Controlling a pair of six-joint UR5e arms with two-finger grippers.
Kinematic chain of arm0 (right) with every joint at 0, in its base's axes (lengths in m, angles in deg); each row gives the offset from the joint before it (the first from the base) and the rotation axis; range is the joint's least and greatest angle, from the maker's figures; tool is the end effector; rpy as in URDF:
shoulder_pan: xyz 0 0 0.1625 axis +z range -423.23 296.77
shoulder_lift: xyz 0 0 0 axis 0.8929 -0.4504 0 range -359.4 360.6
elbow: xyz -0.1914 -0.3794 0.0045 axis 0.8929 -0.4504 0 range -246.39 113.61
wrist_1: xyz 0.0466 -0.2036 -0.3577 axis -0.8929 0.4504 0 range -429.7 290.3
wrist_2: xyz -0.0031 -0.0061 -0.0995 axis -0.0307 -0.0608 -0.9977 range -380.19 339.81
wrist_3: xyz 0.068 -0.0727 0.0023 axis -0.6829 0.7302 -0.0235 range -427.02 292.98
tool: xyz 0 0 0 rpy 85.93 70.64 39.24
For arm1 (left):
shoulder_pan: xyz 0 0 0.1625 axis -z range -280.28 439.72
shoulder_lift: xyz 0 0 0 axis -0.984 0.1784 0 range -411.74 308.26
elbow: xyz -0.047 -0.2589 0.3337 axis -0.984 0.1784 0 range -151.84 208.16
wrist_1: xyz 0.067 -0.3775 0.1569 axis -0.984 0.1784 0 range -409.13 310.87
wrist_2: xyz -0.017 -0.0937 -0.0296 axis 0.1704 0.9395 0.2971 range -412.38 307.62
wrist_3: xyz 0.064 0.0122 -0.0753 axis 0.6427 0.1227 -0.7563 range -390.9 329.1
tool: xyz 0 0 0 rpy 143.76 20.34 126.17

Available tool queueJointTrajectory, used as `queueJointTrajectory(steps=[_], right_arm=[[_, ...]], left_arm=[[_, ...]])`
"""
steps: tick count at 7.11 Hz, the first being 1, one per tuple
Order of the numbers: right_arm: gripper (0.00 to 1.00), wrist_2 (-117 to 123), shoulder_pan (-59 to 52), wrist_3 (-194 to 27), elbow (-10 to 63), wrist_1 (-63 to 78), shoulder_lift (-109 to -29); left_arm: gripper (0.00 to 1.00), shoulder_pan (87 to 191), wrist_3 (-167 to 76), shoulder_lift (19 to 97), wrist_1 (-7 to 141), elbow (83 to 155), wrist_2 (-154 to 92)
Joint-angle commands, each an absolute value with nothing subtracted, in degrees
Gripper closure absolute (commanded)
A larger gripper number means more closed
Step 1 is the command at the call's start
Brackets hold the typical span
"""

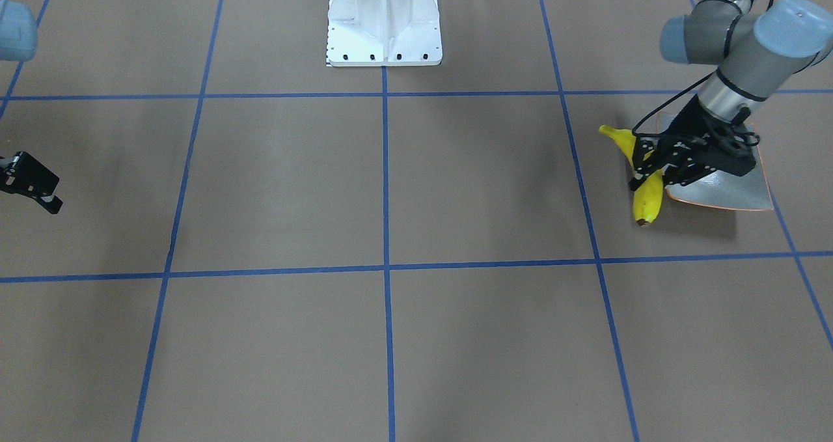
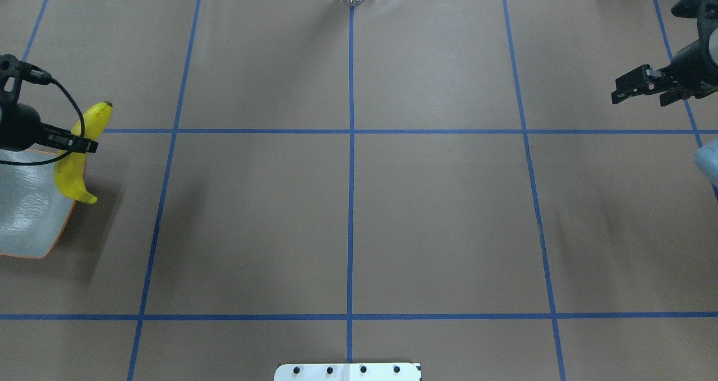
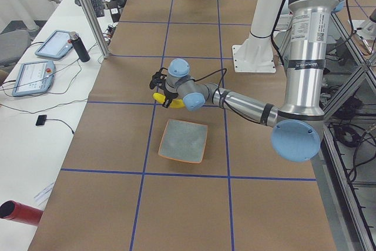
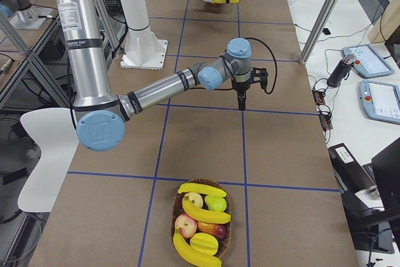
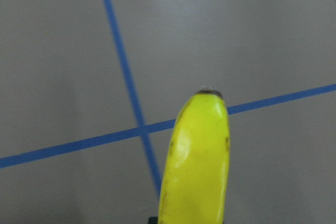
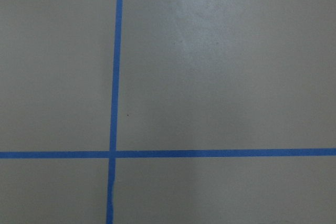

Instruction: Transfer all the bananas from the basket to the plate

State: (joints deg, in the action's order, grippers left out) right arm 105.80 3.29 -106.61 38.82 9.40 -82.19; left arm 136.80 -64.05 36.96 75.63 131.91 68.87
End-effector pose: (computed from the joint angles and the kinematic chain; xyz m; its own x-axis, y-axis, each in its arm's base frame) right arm -0.1479 -0.5283 0.4471 0.6849 0.0118 0.7285 -0.1344 0.9847 0.1104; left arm 0.2053 -0.4670 0.4874 0.6296 0.3449 -0.6962 -0.0299 0.9062 0.4218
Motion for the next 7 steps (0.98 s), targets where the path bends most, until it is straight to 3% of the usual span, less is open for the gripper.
queueJointTrajectory(steps=[1,6,7], right_arm=[[0.01,106.02,3.3,-103.07,37.32,9.32,-83.24],[0.01,106.54,3.21,-103.06,35.39,8.96,-82.98],[0.01,106.54,3.21,-102.97,35.3,8.88,-82.89]], left_arm=[[1.0,137.64,-56.84,31.59,73.48,132.4,68.03],[1.0,137.11,-52.35,30.44,73.92,126.6,64.96],[0.8,137.11,-52.35,30.43,73.92,125.99,64.96]])
